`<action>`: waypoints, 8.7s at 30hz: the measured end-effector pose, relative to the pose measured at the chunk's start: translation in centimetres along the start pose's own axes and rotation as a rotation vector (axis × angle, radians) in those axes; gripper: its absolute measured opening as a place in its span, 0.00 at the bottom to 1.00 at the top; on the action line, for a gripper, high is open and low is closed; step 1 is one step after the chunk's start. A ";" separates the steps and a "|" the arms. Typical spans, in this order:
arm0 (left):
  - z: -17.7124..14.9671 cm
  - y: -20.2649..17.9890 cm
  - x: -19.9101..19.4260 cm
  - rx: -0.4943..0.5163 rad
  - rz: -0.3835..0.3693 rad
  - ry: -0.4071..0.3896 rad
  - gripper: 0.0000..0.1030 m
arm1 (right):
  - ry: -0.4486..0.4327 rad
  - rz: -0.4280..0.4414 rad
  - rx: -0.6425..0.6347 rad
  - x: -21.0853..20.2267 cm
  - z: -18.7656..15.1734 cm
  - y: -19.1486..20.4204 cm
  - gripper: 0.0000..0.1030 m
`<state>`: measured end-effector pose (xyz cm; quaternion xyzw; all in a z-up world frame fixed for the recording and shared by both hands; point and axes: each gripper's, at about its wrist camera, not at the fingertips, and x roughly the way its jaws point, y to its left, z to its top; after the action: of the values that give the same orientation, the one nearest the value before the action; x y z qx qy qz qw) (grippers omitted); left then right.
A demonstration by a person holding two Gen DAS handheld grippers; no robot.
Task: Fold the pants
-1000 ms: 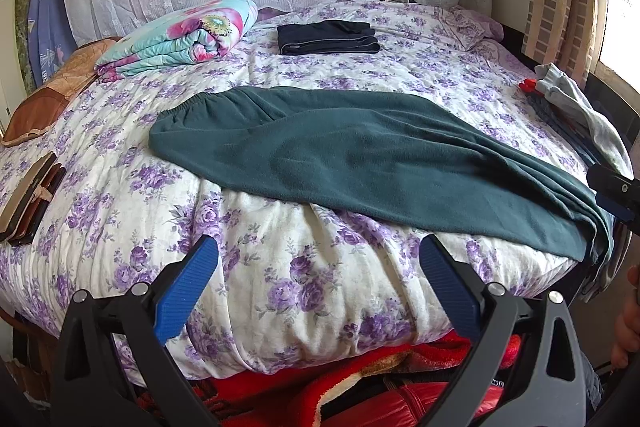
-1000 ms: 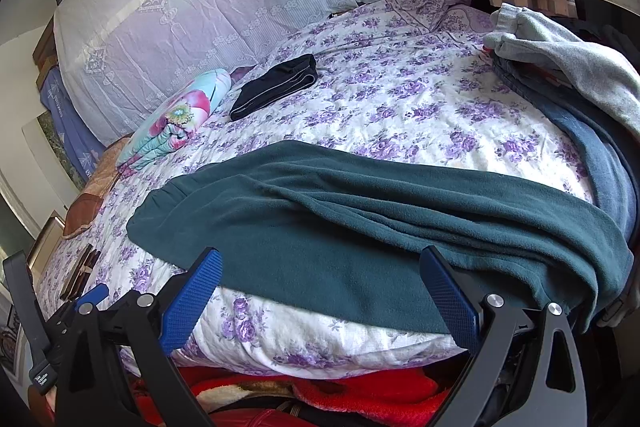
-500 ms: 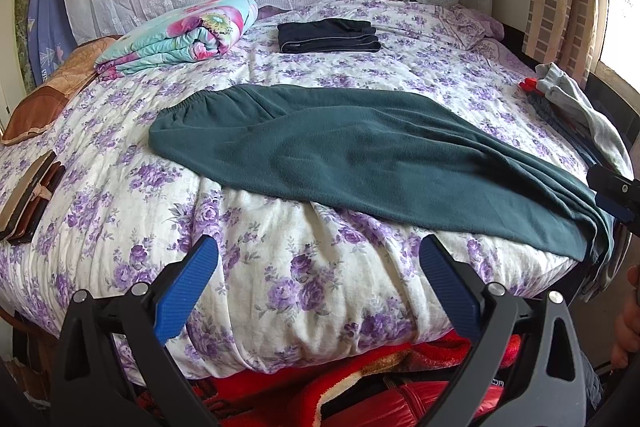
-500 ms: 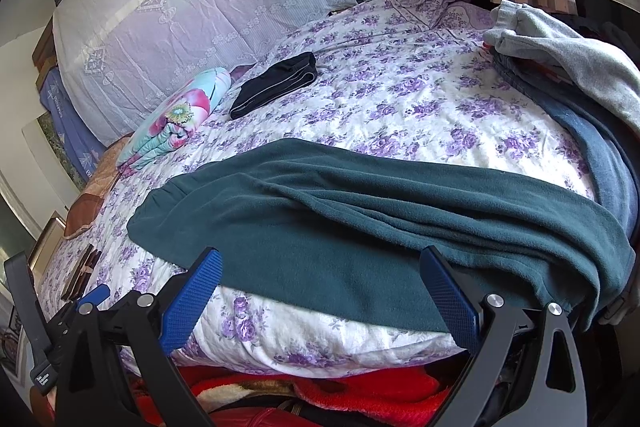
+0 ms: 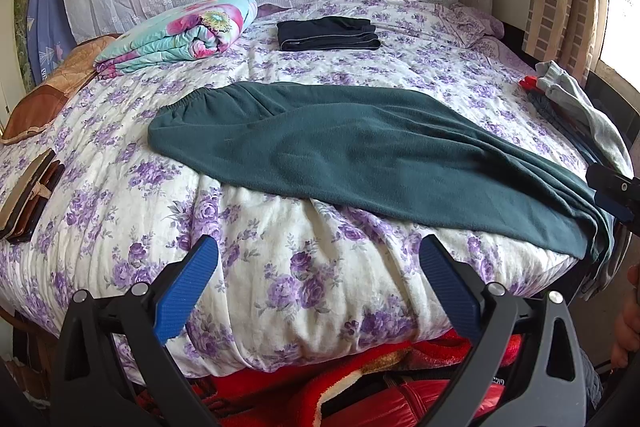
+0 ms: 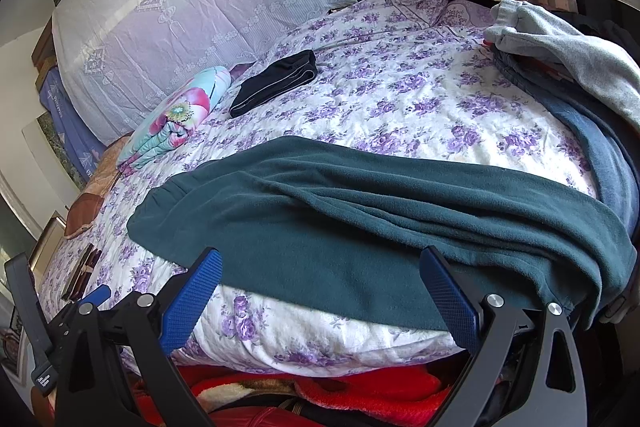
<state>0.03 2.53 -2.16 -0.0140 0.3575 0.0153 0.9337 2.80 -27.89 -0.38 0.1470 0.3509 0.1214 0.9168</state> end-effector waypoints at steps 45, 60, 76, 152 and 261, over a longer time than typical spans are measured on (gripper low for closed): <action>5.5 10.4 13.4 -0.492 -0.422 0.297 0.95 | 0.193 0.051 0.209 4.3 -1.9 -5.1 0.97; 11.4 16.2 17.3 -0.640 -0.522 0.312 0.95 | 0.081 -0.269 -0.288 5.0 3.3 -10.8 0.97; 23.2 8.8 17.0 -0.234 -0.321 0.195 0.95 | 0.074 -0.161 -0.347 5.9 2.0 -10.9 0.97; 20.0 29.2 26.3 -0.610 -0.071 0.090 0.21 | 0.178 0.007 0.016 22.5 22.6 -14.6 0.72; 11.9 29.8 14.1 -0.805 -0.284 0.146 0.10 | 0.237 0.054 -0.033 -2.8 1.5 -18.5 0.76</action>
<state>17.31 32.97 -3.21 -0.4271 0.3827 0.0239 0.8188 3.96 -46.25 -4.16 0.1259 0.4505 0.1682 0.8677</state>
